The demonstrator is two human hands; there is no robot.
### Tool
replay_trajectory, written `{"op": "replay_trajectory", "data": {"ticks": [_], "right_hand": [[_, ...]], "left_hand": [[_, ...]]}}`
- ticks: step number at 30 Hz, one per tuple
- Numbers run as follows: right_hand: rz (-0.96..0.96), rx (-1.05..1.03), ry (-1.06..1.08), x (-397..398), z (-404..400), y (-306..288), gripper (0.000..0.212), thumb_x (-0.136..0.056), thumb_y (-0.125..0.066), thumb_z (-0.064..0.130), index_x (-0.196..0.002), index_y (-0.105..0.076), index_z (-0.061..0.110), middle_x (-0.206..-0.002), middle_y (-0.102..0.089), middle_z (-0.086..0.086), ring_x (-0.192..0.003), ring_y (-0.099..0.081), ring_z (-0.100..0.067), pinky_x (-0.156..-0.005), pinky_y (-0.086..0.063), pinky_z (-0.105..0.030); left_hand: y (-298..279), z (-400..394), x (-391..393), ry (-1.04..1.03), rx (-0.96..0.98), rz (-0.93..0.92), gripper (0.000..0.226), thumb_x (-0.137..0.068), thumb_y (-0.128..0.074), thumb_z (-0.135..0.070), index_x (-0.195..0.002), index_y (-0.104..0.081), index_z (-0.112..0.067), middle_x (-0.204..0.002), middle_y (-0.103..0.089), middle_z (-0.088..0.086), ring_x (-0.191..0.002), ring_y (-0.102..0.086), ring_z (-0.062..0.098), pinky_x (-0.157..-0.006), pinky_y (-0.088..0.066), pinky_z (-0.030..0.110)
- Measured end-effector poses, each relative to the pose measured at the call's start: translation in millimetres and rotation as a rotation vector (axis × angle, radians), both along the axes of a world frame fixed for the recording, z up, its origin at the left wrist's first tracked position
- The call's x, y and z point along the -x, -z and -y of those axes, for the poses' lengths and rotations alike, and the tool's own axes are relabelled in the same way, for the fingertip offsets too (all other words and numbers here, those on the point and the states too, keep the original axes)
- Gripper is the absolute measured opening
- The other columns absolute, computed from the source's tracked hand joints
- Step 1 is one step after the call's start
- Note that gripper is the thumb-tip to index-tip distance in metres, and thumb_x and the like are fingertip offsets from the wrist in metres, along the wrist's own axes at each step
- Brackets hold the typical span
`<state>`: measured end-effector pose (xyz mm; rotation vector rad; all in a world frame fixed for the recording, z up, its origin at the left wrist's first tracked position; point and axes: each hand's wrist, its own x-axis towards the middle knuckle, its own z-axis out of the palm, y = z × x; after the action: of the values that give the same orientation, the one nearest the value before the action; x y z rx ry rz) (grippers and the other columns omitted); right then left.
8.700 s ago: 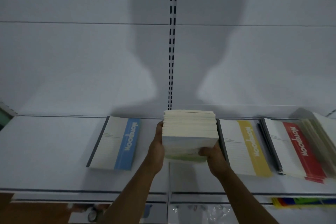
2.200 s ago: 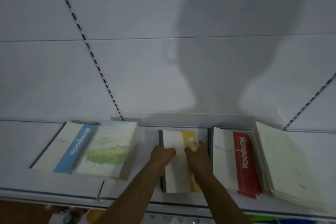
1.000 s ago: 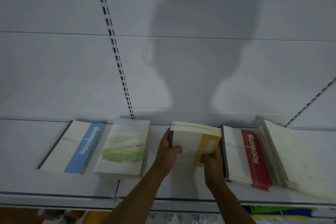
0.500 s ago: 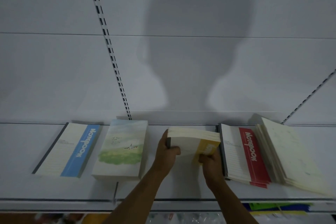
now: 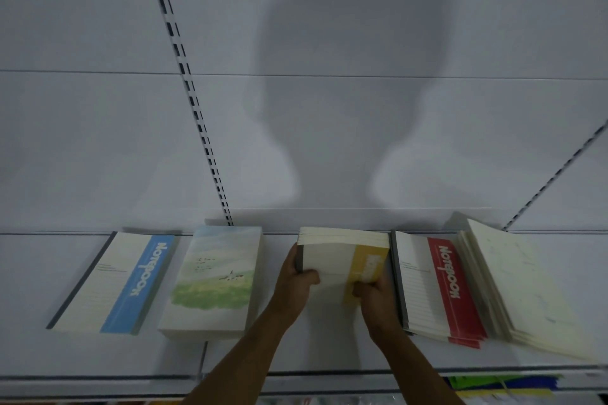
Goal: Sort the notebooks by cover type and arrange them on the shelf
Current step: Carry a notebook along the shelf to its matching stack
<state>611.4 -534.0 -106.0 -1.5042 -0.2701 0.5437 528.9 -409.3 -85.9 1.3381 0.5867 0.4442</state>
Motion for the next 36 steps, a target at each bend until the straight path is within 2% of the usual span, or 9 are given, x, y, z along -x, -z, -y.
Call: {"op": "replay_trajectory", "data": {"ticks": [3,11,14,19,26,30,32,34,36], "right_hand": [[0.003,-0.033,0.002,-0.8,0.6,-3.8,0.018,-0.074,-0.051,-0.005,-0.083,-0.059,0.010,-0.075,-0.063,0.000,-0.070,-0.062,-0.010,-0.060,-0.047,-0.020],[0.036,-0.070,0.055,1.3,0.2,-10.9,0.031,-0.057,-0.049,0.007,-0.085,-0.061,0.014,-0.080,-0.066,-0.003,-0.075,-0.064,-0.015,-0.065,-0.049,-0.027],[0.049,-0.029,0.027,1.5,2.1,-8.7,0.027,-0.070,-0.052,0.000,-0.088,-0.060,0.019,-0.082,-0.066,0.002,-0.076,-0.064,-0.011,-0.065,-0.050,-0.025],[0.036,0.092,0.015,7.2,4.7,9.3,0.026,-0.085,-0.046,-0.012,-0.093,-0.060,0.009,-0.091,-0.064,-0.012,-0.089,-0.062,-0.032,-0.073,-0.050,-0.035],[0.003,-0.045,0.054,7.1,-0.6,-13.4,0.018,-0.072,-0.049,-0.003,-0.083,-0.058,0.009,-0.075,-0.063,-0.002,-0.071,-0.060,-0.013,-0.058,-0.048,-0.018],[0.006,-0.053,0.013,7.6,-0.3,-11.8,0.028,-0.064,-0.049,0.007,-0.090,-0.060,0.005,-0.083,-0.065,-0.007,-0.078,-0.063,-0.017,-0.064,-0.051,-0.024],[0.006,-0.008,0.002,9.6,0.5,-9.5,0.017,-0.074,-0.050,0.002,-0.087,-0.059,0.008,-0.083,-0.063,-0.006,-0.078,-0.061,-0.016,-0.064,-0.048,-0.021],[0.006,0.023,0.003,9.9,0.9,-6.3,0.022,-0.082,-0.047,-0.010,-0.088,-0.058,0.008,-0.084,-0.062,-0.007,-0.079,-0.061,-0.016,-0.065,-0.047,-0.021],[0.006,0.022,0.012,10.2,1.3,-5.6,0.021,-0.077,-0.048,-0.004,-0.091,-0.059,0.007,-0.088,-0.064,-0.012,-0.083,-0.062,-0.022,-0.069,-0.049,-0.027]], "left_hand": [[0.2,-0.5,0.9,-0.001,-0.016,0.011,0.064,-0.055,-0.053,-0.003,-0.115,-0.053,-0.025,-0.105,-0.063,0.002,-0.097,-0.058,0.014,-0.068,-0.051,0.017],[-0.2,4.5,-2.5,-0.039,-0.044,0.058,0.061,-0.052,-0.052,-0.001,-0.109,-0.059,-0.023,-0.096,-0.068,-0.005,-0.090,-0.062,0.007,-0.066,-0.052,0.019],[1.5,0.7,-2.1,-0.029,-0.037,0.056,0.062,-0.053,-0.052,0.000,-0.110,-0.059,-0.024,-0.096,-0.069,-0.007,-0.089,-0.063,0.003,-0.067,-0.052,0.019],[10.7,5.1,6.4,-0.005,0.004,0.017,0.061,-0.056,-0.053,0.000,-0.111,-0.057,-0.026,-0.104,-0.067,-0.004,-0.096,-0.063,0.006,-0.072,-0.053,0.020],[9.6,8.7,1.8,-0.088,0.032,0.038,0.062,-0.057,-0.052,-0.004,-0.118,-0.056,-0.014,-0.102,-0.065,0.003,-0.095,-0.060,0.014,-0.067,-0.052,0.018],[9.7,8.4,2.7,-0.116,0.036,0.049,0.062,-0.057,-0.053,-0.004,-0.119,-0.055,-0.011,-0.101,-0.065,0.004,-0.095,-0.060,0.014,-0.066,-0.052,0.017],[12.0,10.3,3.3,-0.118,0.039,0.031,0.062,-0.057,-0.052,-0.003,-0.117,-0.055,-0.017,-0.103,-0.065,0.003,-0.094,-0.060,0.012,-0.067,-0.052,0.017],[13.6,11.6,3.7,-0.134,0.037,0.012,0.060,-0.056,-0.052,-0.003,-0.114,-0.056,-0.020,-0.102,-0.065,0.003,-0.093,-0.060,0.011,-0.066,-0.052,0.017],[15.1,12.9,5.0,-0.147,0.039,0.003,0.056,-0.056,-0.053,-0.003,-0.110,-0.057,-0.019,-0.098,-0.065,0.004,-0.092,-0.061,0.014,-0.065,-0.052,0.017]]}}
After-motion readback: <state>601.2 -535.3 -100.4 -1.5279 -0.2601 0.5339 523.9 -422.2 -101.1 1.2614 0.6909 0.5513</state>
